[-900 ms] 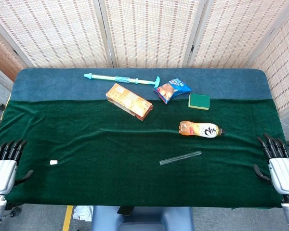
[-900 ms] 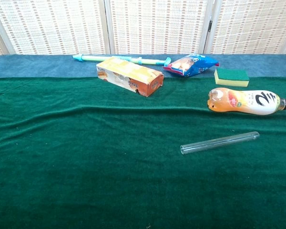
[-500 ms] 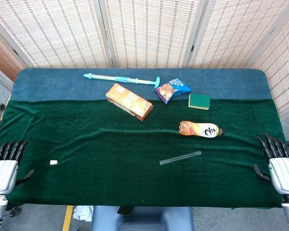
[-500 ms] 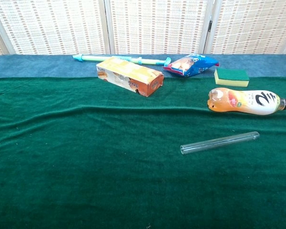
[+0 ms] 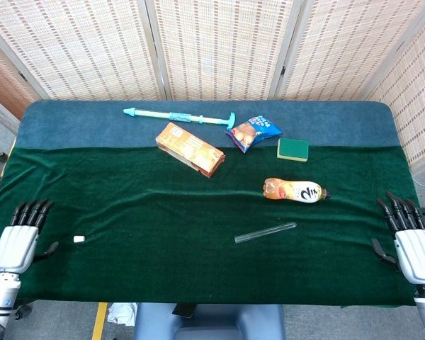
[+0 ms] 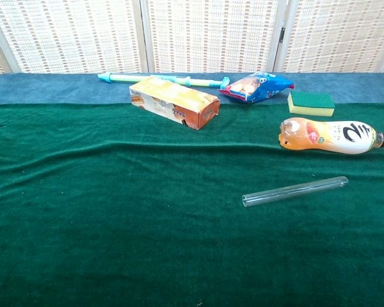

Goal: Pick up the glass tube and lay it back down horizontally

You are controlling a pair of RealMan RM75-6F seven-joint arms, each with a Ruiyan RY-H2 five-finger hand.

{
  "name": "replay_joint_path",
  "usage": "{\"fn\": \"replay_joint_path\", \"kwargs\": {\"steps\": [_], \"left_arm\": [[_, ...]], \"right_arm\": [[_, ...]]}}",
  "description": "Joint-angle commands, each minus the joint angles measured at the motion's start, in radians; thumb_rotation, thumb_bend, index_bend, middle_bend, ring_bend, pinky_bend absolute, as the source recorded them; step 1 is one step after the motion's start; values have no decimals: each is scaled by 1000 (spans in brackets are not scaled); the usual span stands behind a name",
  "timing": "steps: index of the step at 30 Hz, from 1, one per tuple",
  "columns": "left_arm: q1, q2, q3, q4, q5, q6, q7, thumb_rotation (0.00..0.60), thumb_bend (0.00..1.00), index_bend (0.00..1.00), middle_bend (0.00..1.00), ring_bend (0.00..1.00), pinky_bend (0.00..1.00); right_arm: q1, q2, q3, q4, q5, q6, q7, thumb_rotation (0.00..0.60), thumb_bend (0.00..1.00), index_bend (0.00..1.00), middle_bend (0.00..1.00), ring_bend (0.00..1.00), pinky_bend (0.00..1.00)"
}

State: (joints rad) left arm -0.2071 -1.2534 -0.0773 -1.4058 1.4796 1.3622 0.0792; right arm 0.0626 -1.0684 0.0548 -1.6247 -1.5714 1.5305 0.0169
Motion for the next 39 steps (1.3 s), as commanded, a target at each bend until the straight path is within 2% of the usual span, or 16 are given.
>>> {"fn": "replay_joint_path", "kwargs": {"steps": [1, 14, 39], "left_arm": [[-33, -33, -6, 48, -7, -41, -19, 600, 302, 89, 99, 63, 0], [-91, -140, -9, 218, -63, -147, -15, 600, 303, 78, 99, 63, 0], [-110, -223, -3, 355, -133, -227, -9, 600, 305, 66, 99, 59, 0]], "right_arm": [[2, 2, 0, -4, -1, -2, -3, 600, 430, 0, 21, 52, 0], [5, -5, -6, 0, -7, -9, 12, 600, 430, 0, 21, 53, 0], [-4, -4, -13, 8, -7, 0, 29, 600, 430, 0, 21, 57, 0]]}}
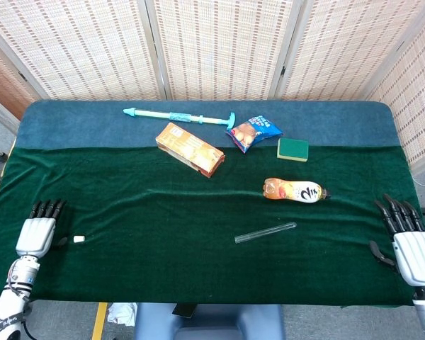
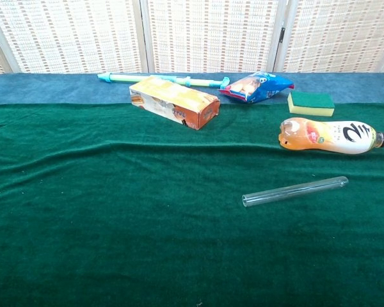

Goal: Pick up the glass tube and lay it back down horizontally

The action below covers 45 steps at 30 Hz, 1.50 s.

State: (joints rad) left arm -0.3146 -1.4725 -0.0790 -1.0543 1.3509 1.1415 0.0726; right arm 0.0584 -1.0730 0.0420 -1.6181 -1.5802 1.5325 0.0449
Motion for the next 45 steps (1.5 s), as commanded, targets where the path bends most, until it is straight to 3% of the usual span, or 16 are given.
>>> {"fn": "replay_joint_path", "kwargs": {"steps": [1, 22, 45], "left_arm": [[-3, -4, -1, 4, -5, -9, -3, 600, 304, 66, 99, 59, 0], [-32, -29, 0, -16, 11, -7, 13, 600, 305, 73, 99, 58, 0], [-55, 28, -4, -206, -16, -1, 172, 600, 305, 74, 99, 59, 0]], "right_arm": [[0, 1, 0, 2, 3, -2, 2, 600, 431, 0, 21, 56, 0], [-4, -6, 1, 25, 9, -1, 27, 600, 430, 0, 21, 56, 0], [-15, -15, -4, 59, 16, 3, 61, 600, 430, 0, 22, 58, 0]]}}
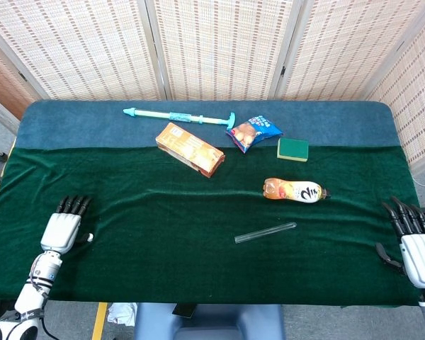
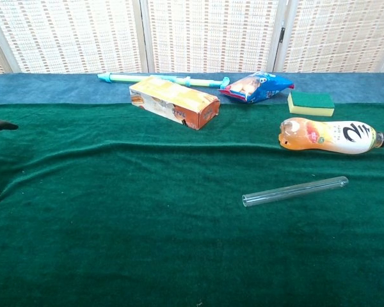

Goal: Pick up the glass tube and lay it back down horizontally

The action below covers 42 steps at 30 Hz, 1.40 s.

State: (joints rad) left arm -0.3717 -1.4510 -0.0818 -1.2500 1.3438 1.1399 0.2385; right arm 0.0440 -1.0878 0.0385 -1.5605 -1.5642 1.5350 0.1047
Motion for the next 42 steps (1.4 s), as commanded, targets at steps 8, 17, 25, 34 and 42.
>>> {"fn": "replay_joint_path", "kwargs": {"steps": [8, 17, 25, 34, 42], "left_arm": [[9, 23, -3, -28, -21, 16, 11, 600, 305, 74, 99, 58, 0], [8, 107, -18, -88, 21, 74, -4, 600, 305, 147, 226, 162, 74], [-12, 173, 19, -150, 101, 60, -23, 600, 296, 401, 837, 703, 743], [-27, 125, 59, -87, 101, -18, -87, 600, 303, 466, 1000, 918, 940], [-21, 105, 78, -60, 93, -39, -112, 600, 328, 466, 1000, 918, 940]], "right_arm": [[-1, -3, 1, 8, -3, 4, 8, 600, 430, 0, 21, 58, 0], [1, 5, 6, 1, -13, 16, 4, 600, 430, 0, 22, 42, 0], [10, 14, 8, -13, -25, 12, -4, 600, 430, 0, 24, 44, 0], [13, 6, 2, -1, -17, -8, 1, 600, 430, 0, 29, 44, 0], [18, 0, -1, -1, -17, -19, -2, 600, 430, 0, 30, 46, 0]]}}
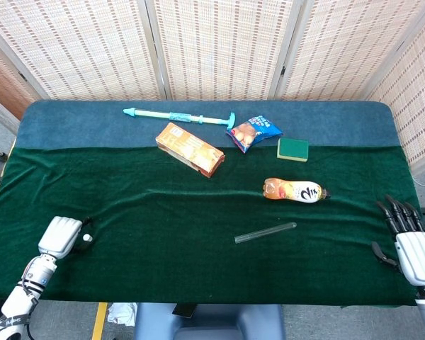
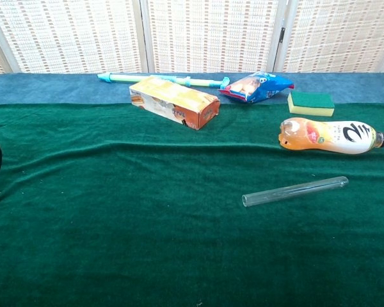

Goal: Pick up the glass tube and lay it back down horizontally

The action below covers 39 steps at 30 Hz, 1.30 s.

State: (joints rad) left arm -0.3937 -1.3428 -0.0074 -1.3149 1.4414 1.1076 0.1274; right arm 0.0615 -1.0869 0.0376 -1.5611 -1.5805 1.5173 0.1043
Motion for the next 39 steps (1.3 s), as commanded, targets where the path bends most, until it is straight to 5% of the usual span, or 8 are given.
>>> {"fn": "replay_joint_path", "kwargs": {"steps": [1, 39], "left_arm": [[1, -3, 5, 5, -8, -11, -2, 600, 334, 467, 1000, 918, 940], [-16, -20, 2, 20, -56, -65, -5, 600, 404, 521, 1000, 910, 940]], "right_arm": [[1, -1, -1, -1, -1, -1, -3, 600, 430, 0, 30, 47, 0], [1, -4, -1, 1, 11, -6, -6, 600, 430, 0, 29, 51, 0]]}}
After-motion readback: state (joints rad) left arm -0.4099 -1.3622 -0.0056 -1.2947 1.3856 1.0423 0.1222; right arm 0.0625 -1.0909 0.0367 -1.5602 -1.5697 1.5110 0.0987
